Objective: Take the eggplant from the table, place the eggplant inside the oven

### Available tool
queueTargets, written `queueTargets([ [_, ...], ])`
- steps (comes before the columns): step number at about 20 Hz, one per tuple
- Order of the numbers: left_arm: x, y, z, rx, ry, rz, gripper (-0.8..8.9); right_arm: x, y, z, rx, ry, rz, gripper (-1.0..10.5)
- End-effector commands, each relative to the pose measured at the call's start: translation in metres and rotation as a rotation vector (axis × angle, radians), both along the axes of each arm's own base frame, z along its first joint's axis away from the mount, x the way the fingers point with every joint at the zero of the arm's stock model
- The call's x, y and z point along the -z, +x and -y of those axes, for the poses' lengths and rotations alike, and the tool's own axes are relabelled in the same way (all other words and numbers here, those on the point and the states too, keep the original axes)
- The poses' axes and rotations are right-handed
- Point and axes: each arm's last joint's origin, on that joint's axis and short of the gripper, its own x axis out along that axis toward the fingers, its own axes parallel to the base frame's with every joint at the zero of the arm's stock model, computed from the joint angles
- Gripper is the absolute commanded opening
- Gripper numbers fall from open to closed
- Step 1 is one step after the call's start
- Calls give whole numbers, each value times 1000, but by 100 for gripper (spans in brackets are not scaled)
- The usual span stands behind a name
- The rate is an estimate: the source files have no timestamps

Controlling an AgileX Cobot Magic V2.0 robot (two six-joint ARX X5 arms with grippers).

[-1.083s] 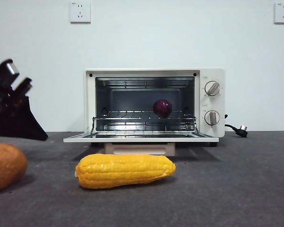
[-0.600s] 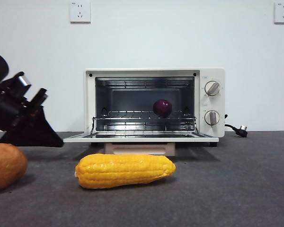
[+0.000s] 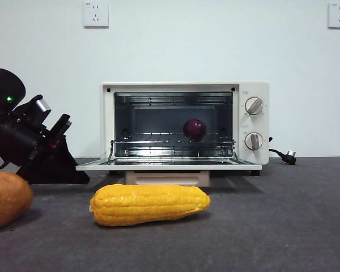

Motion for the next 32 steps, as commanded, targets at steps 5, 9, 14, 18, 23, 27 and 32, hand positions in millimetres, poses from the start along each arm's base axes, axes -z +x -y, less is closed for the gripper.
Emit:
queueTargets([
  [5,-3,4,3,27,-128,14,-8,3,-1,0,0,-6,-29,-12],
  [9,-11,9,4,11,-195,39,-8,3,-1,0,0,-6,-29,-12],
  [14,-21,15,5,-17,-260,85,-8,3,-1,0,1,-5,-29,-12],
  [18,-27,19,5,-26,-286,117,-8,3,-1,0,1,-6,-29,-12],
  [23,-40,29,6,-29,-291,162,-8,3,-1,0,1,-6,-29,-12],
  [27,-55,39,7,-31,-293,216,-8,3,-1,0,1,-5,-29,-12],
  [32,-73,51,8,-68,-280,280,-8,3,-1,0,1,-5,-29,-12],
])
